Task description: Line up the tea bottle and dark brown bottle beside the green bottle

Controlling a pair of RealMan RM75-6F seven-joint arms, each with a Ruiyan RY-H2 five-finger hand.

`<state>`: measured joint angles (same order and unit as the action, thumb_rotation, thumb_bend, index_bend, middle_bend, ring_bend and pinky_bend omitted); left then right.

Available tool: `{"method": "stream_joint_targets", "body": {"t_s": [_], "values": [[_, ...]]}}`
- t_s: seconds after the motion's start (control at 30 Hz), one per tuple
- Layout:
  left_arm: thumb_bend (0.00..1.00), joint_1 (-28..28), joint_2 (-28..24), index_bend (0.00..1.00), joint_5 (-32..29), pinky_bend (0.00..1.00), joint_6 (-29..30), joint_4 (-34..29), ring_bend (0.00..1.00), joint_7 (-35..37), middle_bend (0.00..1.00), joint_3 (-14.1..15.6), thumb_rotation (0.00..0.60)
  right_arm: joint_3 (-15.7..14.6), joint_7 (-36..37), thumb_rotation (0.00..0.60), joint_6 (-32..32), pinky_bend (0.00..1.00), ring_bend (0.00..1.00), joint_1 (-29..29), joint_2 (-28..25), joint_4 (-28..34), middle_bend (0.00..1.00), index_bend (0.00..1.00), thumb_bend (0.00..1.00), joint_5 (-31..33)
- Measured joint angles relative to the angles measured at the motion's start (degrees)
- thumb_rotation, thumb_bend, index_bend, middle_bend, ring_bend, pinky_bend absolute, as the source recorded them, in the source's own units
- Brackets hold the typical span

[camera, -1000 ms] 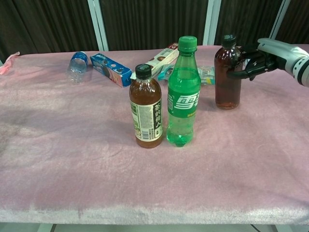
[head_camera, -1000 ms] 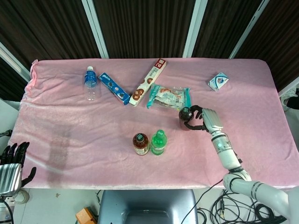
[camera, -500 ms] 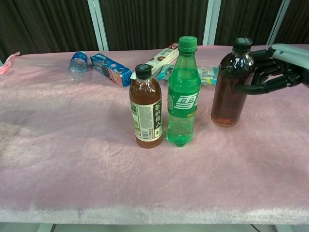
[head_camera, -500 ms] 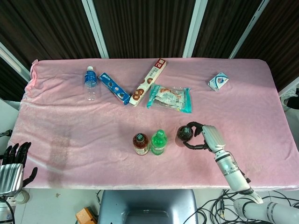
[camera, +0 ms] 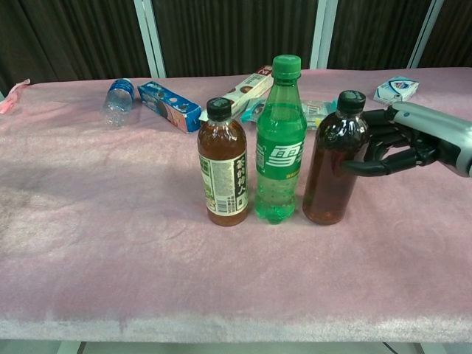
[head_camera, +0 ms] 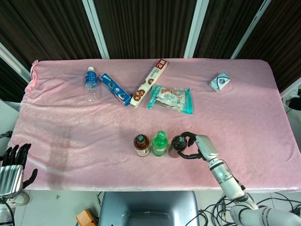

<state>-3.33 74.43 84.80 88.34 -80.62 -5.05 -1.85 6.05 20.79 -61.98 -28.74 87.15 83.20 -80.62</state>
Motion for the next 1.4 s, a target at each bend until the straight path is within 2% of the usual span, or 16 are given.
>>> {"method": "stream_joint_targets", "body": {"t_s": [0.13,0.23,0.3,0.4,0.6,0.73,0.93,1.07,1.17,1.27,1.4], "values": [[0.33,0.03,0.01,0.0,0.1,0.0,-0.14,0.04,0.0,-0.02,0.09,0.01,0.6,0.18,-0.15,0.6,0.41,0.6,0.6,-0.13,0.42,-0.62,0.64,0.92,0.36,0.36],[0.33,-0.07,-0.13,0.0,0.02,0.0,-0.37,-0.14,0.0,-0.09,0.09,-0.15,0.6,0.21,-0.32,0.6,0.47,0.6,0.56,-0.12,0.55,-0.94,0.63,0.81,0.36,0.37],[0.33,-0.07,-0.16,0.0,0.0,0.0,-0.43,-0.21,0.0,-0.13,0.09,-0.19,0.6,0.11,-0.04,0.6,0.25,0.58,0.49,-0.08,0.53,-1.11,0.58,0.71,0.36,-0.14],[0.33,-0.05,-0.16,0.0,0.04,0.0,-0.48,-0.24,0.0,-0.19,0.09,-0.22,0.6,-0.17,0.77,0.6,-0.12,0.54,0.4,0.01,0.35,-1.43,0.46,0.5,0.36,-1.1],[0.33,-0.05,-0.12,0.0,0.05,0.0,-0.63,-0.29,0.0,-0.33,0.1,-0.28,0.6,-0.53,2.44,0.6,0.16,0.48,0.29,0.05,-0.74,-1.2,0.29,0.16,0.36,-1.79],[0.33,0.03,-0.08,0.0,0.1,0.0,-0.59,-0.29,0.0,-0.39,0.1,-0.29,0.6,-0.72,2.99,0.6,-0.13,0.45,0.24,0.22,-1.52,-0.67,0.23,0.02,0.36,-2.3],[0.33,0.21,-0.04,0.0,0.55,0.0,-0.16,-0.29,0.0,-0.38,0.1,-0.21,0.6,-1.88,2.67,0.6,-1.59,0.36,0.16,1.02,-4.62,1.43,0.11,0.0,0.36,-4.41],[0.33,0.45,-0.03,0.0,0.82,0.0,0.41,-0.26,0.0,-0.51,0.1,-0.15,0.6,-3.71,0.98,0.6,-3.85,0.22,0.03,2.4,-9.09,3.82,0.01,0.0,0.35,-7.07],[0.33,0.62,0.15,0.0,0.82,0.0,0.67,-0.17,0.0,-1.31,0.1,-0.18,0.6,-5.43,-3.72,0.6,-5.32,0.13,0.0,3.93,-13.85,6.01,0.0,0.0,0.35,-8.36],[0.33,0.67,0.35,0.0,1.08,0.0,0.72,-0.22,0.0,-2.25,0.1,-0.03,0.6,-6.89,-11.94,0.6,-7.71,0.11,0.0,6.56,-18.21,8.38,0.0,0.0,0.35,-8.12],[0.33,0.76,0.84,0.0,2.02,0.0,1.17,-0.09,0.0,-3.91,0.1,0.37,0.6,-8.3,-26.16,0.6,-15.83,0.1,0.0,13.49,-22.2,10.71,0.0,0.0,0.35,-6.11]]}}
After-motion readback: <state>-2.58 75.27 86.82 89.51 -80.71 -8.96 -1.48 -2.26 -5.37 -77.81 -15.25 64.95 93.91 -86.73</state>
